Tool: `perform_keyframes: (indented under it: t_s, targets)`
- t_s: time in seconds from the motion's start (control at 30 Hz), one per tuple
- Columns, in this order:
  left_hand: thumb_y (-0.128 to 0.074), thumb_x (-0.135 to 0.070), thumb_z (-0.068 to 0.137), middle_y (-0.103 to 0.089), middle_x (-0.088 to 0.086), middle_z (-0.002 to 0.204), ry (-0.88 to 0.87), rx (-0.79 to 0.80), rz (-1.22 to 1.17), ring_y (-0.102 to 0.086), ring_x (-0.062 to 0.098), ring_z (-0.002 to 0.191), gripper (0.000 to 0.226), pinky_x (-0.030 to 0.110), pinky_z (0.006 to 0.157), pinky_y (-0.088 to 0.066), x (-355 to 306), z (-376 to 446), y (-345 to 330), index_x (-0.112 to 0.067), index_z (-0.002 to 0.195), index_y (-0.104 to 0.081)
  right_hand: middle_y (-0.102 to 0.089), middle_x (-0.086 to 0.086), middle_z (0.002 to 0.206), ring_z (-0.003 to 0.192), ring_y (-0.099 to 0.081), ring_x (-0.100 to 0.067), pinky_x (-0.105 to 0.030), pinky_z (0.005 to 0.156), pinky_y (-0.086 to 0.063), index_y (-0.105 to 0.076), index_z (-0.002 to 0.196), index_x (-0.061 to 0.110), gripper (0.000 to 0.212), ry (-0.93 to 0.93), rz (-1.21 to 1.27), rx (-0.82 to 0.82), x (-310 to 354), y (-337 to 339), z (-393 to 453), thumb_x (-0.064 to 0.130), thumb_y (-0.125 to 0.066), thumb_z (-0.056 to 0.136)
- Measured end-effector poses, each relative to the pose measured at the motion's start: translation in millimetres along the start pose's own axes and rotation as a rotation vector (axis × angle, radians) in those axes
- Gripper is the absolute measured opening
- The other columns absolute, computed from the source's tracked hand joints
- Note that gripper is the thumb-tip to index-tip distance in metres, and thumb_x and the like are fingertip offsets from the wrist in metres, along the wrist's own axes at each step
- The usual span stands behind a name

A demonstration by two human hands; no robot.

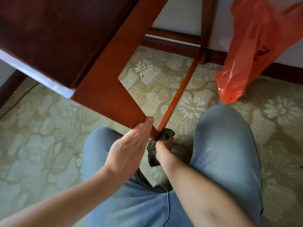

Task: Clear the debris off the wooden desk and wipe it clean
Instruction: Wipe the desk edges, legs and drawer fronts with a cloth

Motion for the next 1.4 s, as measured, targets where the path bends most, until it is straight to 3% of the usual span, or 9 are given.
perform_keyframes:
  t_s: [0.3, 0.5, 0.67, 0.8, 0.97, 1.1, 1.2, 1.3, 1.4]
  targets:
    - [-0.028, -0.024, 0.1, -0.01, 0.016, 0.173, -0.067, 0.049, 0.118, -0.006, 0.026, 0.159, 0.07, 0.056, 0.122, 0.022, -21, 10, -25, 0.002, 0.163, -0.012, -0.05, -0.012, 0.11, 0.1, -0.056, -0.028, -0.042, 0.089, -0.045, -0.043, 0.112, 0.018, 0.01, -0.155, -0.067, 0.071, -53, -16, 81, 0.009, -0.044, 0.108]
    - [-0.03, -0.024, 0.098, -0.021, 0.014, 0.171, 0.012, 0.036, 0.075, -0.004, 0.029, 0.157, 0.069, 0.054, 0.124, 0.021, -16, 17, -24, 0.003, 0.161, -0.021, -0.067, -0.006, 0.088, 0.079, -0.063, -0.023, -0.038, 0.088, -0.053, -0.06, 0.1, 0.009, 0.012, -0.059, 0.013, 0.059, 3, -5, 22, 0.004, -0.049, 0.102]
    - [-0.034, -0.024, 0.098, -0.022, 0.015, 0.17, 0.046, 0.064, -0.146, -0.009, 0.028, 0.16, 0.07, 0.053, 0.123, 0.023, -19, 19, -21, 0.004, 0.16, -0.023, -0.076, -0.014, 0.106, 0.098, -0.074, -0.032, -0.05, 0.09, -0.06, -0.066, 0.111, 0.008, 0.023, 0.08, 0.063, 0.215, 16, -2, -16, 0.007, -0.049, 0.095]
    - [-0.029, -0.03, 0.098, -0.026, 0.013, 0.169, 0.134, -0.009, -0.739, -0.013, 0.028, 0.16, 0.067, 0.046, 0.129, -0.004, -8, 17, 2, -0.003, 0.159, -0.033, -0.063, 0.005, 0.108, 0.094, -0.064, -0.011, -0.037, 0.091, -0.049, -0.049, 0.123, 0.021, 0.037, 0.146, 0.062, 0.456, 72, 19, -100, 0.046, -0.052, 0.095]
    - [-0.069, -0.016, 0.092, -0.054, 0.015, 0.145, 0.546, -0.378, -1.232, -0.049, 0.029, 0.138, 0.049, 0.041, 0.118, -0.039, 39, -25, 31, -0.002, 0.138, -0.058, -0.077, -0.009, 0.106, 0.102, -0.073, -0.028, -0.042, 0.094, -0.057, -0.068, 0.113, 0.021, 0.018, 0.315, -0.015, 0.667, 146, 24, -148, 0.013, -0.054, 0.105]
    - [-0.077, -0.054, 0.083, -0.035, 0.001, 0.143, 0.971, -0.147, -1.644, -0.04, 0.018, 0.137, 0.084, 0.017, 0.113, -0.032, 23, -49, -1, -0.016, 0.148, -0.038, -0.075, -0.012, 0.109, 0.111, -0.07, -0.034, -0.054, 0.104, -0.053, -0.063, 0.12, 0.026, 0.024, 0.212, -0.061, 0.788, 151, 34, -169, 0.011, -0.052, 0.104]
    - [-0.091, -0.032, 0.077, -0.035, -0.008, 0.152, 0.964, -0.146, -2.332, -0.045, 0.002, 0.14, 0.109, 0.014, 0.108, -0.041, 3, -29, 1, -0.04, 0.153, -0.013, -0.075, -0.011, 0.114, 0.12, -0.068, -0.032, -0.048, 0.106, -0.053, -0.066, 0.123, 0.024, 0.033, 0.215, -0.204, 0.905, 157, 48, -189, 0.022, -0.056, 0.091]
    - [-0.081, 0.006, 0.081, -0.052, -0.023, 0.147, 0.929, -0.212, -2.317, -0.052, 0.003, 0.137, 0.111, 0.017, 0.105, -0.045, 0, -32, 8, -0.039, 0.157, -0.016, -0.072, -0.009, 0.123, 0.12, -0.066, -0.025, -0.045, 0.109, -0.049, -0.068, 0.125, 0.013, 0.048, 0.437, -0.666, 1.0, 183, 60, -199, 0.036, -0.05, 0.087]
    - [-0.072, 0.011, 0.081, -0.064, -0.025, 0.134, 1.11, -0.237, -2.082, -0.059, -0.001, 0.126, 0.09, 0.026, 0.103, -0.05, 9, -67, 6, -0.044, 0.147, -0.045, -0.079, 0.002, 0.095, 0.094, -0.073, -0.019, -0.054, 0.099, -0.052, -0.08, 0.088, 0.027, 0.036, 0.757, -0.985, 0.77, 239, 53, -182, 0.05, -0.053, 0.084]
Point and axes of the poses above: each hand's wrist, its own z-axis towards the middle knuckle, its own y-axis out of the back of the hand, x = y × z, the point moved 8 cm from there along z, towards the middle knuckle
